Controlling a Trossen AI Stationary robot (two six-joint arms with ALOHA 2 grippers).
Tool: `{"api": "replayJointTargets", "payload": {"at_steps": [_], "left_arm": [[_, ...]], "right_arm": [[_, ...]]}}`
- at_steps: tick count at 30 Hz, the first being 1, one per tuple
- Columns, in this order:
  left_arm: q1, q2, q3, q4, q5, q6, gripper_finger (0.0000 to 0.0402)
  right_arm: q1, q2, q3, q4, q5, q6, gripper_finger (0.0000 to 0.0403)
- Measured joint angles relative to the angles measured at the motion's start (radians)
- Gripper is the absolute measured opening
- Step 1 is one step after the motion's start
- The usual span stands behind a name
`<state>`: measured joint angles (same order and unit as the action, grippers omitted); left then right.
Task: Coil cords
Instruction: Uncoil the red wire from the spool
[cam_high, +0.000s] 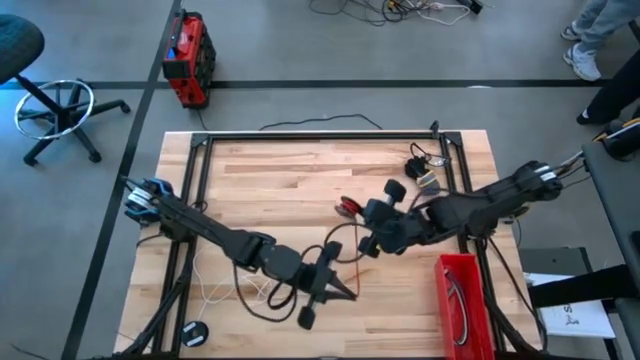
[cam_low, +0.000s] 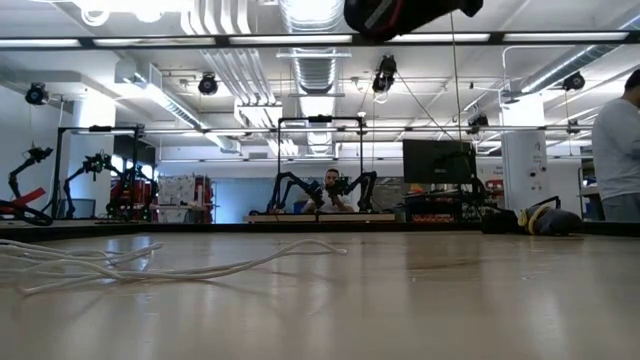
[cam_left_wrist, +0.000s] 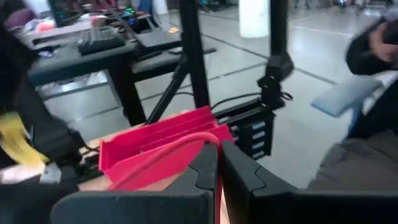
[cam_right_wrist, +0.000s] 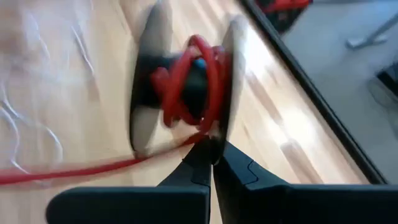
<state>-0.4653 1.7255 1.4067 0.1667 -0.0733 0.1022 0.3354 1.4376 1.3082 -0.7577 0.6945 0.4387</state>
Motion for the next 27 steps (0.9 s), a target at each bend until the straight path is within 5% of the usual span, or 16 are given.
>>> {"api": "replayJointTargets", "payload": {"at_steps": [10, 15, 22, 27], "left_arm": [[-0.050, -0.159, 0.058, -0.173, -0.024, 0.086, 0.0000], [-0.054, -0.258, -0.005, -0.257, -0.177, 0.071, 0.0000], [-0.047, -0.410, -0.283, -0.352, -0.500, -0.141, 0.0000], [-0.037, -0.508, -0.582, -0.309, -0.578, -0.426, 0.0000]], "right_arm": [[0.089, 0.052, -0.009, -0.261, -0.069, 0.174, 0.0000], [0.156, 0.046, -0.011, -0.280, -0.155, 0.199, 0.0000], [0.269, -0.032, 0.013, -0.279, -0.170, 0.238, 0.0000], [0.326, -0.107, 0.048, -0.273, -0.158, 0.237, 0.0000]]}}
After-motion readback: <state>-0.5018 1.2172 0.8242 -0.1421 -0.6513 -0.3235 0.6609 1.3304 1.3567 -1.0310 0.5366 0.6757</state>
